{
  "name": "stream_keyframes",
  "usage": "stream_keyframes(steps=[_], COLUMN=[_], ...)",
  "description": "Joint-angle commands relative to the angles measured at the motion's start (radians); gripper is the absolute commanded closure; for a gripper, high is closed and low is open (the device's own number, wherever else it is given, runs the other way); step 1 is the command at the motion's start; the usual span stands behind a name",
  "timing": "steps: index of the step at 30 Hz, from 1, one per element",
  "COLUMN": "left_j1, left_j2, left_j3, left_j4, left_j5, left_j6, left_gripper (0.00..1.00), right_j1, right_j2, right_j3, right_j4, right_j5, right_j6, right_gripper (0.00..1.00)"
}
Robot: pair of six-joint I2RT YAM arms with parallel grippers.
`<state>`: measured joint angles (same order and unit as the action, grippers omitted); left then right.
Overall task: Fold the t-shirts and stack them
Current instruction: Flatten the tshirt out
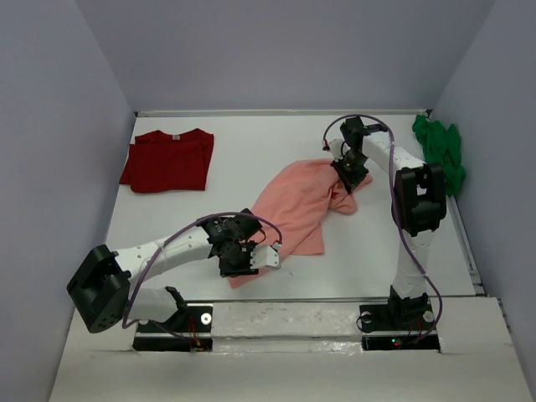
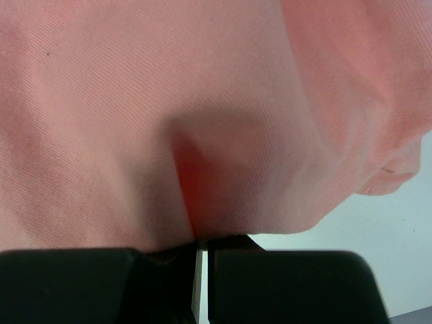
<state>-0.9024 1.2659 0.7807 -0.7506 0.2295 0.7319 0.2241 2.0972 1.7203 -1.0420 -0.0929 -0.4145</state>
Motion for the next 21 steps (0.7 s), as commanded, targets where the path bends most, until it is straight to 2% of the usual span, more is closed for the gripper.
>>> stream_keyframes(steps=[1, 7, 21], left_j1=[-0.006, -0.006, -0.012], left_j2=[-0.011, 0.001, 0.027], left_j3=[0.014, 0.018, -0.004], left_j4=[-0.062, -0.062, -0.047], left_j5=[-0.013, 0.008, 0.05], left_j6=[-0.006, -0.006, -0.005], left_gripper=[0.52, 0.55, 0.54], right_j1=[0.008, 0.008, 0.008], right_j2=[-0.045, -0.048, -0.019], right_j3=[0.001, -0.004, 0.004], right_j4=[0.017, 0.017, 0.01], right_j5=[0.012, 0.018, 0.022], right_j6=[-0.006, -0.007, -0.006], right_gripper=[1.0, 1.0, 1.0])
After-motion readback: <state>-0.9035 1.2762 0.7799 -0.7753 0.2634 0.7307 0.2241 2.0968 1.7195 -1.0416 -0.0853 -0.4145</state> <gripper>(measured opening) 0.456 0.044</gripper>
